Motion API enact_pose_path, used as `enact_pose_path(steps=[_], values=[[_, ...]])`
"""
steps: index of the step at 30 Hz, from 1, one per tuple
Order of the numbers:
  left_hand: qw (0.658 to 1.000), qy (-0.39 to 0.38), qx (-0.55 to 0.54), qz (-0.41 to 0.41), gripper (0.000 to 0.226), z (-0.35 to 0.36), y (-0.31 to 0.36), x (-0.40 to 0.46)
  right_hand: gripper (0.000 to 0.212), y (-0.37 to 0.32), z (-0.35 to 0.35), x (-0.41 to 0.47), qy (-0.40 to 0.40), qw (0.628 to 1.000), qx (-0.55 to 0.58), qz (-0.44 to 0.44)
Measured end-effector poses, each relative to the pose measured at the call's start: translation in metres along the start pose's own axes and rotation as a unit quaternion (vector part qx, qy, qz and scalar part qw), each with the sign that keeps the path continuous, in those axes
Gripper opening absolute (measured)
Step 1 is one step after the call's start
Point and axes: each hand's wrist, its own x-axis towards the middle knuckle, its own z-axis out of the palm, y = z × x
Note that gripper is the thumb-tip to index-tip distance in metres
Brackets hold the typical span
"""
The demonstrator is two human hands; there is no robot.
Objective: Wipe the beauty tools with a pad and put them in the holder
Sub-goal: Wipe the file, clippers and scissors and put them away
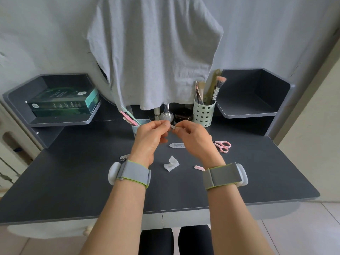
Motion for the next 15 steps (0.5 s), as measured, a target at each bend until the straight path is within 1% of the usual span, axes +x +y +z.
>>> enact_pose_path(steps=[3, 8, 13, 15], values=[[1.000, -0.008, 0.003, -0.007, 0.007, 0.001, -0.004, 0.000, 0.016, 0.002, 0.000, 0.001, 0.001, 1.000, -0.009, -0.003], [0.999, -0.019, 0.035, 0.005, 0.008, 0.006, -0.007, 0.000, 0.016, 0.005, 0.001, 0.003, 0.002, 1.000, -0.007, 0.002], [1.000, 0.028, -0.001, 0.009, 0.007, 0.002, -0.004, 0.006, 0.015, 0.015, -0.007, 0.005, 0.032, 0.998, 0.048, 0.026], [0.999, 0.031, -0.005, 0.009, 0.006, 0.001, -0.004, 0.007, 0.016, 0.017, -0.010, 0.006, 0.042, 0.997, 0.054, 0.031]])
